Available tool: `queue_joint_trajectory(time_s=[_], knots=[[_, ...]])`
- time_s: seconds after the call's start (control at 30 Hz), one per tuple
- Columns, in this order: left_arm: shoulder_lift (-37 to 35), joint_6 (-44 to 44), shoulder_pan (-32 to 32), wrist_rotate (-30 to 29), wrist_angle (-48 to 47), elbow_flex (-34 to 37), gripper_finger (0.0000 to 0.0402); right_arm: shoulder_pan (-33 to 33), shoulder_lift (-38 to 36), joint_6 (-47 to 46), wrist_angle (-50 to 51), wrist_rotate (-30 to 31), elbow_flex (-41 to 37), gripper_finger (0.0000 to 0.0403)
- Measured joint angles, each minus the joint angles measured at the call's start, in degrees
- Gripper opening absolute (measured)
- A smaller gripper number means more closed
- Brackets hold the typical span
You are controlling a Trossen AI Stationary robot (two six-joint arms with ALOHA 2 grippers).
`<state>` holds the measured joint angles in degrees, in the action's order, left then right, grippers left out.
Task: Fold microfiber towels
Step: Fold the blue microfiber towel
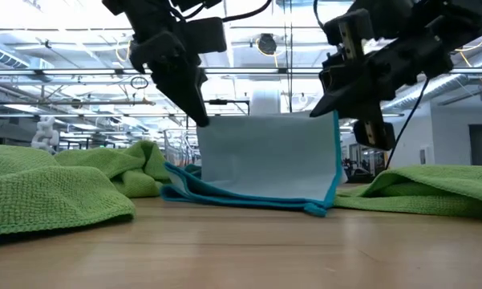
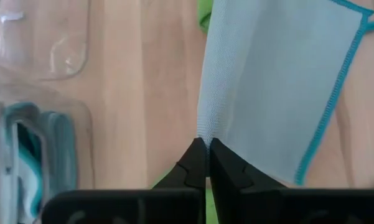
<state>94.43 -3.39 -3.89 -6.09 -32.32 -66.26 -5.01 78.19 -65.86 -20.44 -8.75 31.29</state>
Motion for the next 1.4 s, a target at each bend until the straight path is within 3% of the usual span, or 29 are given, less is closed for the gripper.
queue_joint_trajectory(time_s=[0.23, 0.47, 0.77, 0.93, 1.4], knots=[[0.0, 1.85, -2.43, -0.73, 0.22, 0.0, 0.0006, -4.67, 1.06, -3.95, -1.47, 3.27, 1.29, 0.0008], [0.02, 2.78, -4.04, -1.57, 0.4, 0.18, 0.0005, -7.19, 7.32, -3.96, -1.52, 2.75, 5.76, 0.0008], [0.02, 3.31, -5.3, -1.23, 6.58, 8.19, 0.0007, -8.95, 9.66, -4.28, -1.58, 4.49, 6.12, 0.0008], [0.02, 1.42, -4.98, -3.09, 7.54, 8.52, 0.0006, -9.05, 10.19, -3.89, -2.14, 5.23, 6.12, 0.0008], [0.07, 2.44, -5.91, 0.02, 8.58, 8.55, 0.0013, -12.4, 16.58, -6.54, -9.58, 4.31, 6.08, 0.0015]])
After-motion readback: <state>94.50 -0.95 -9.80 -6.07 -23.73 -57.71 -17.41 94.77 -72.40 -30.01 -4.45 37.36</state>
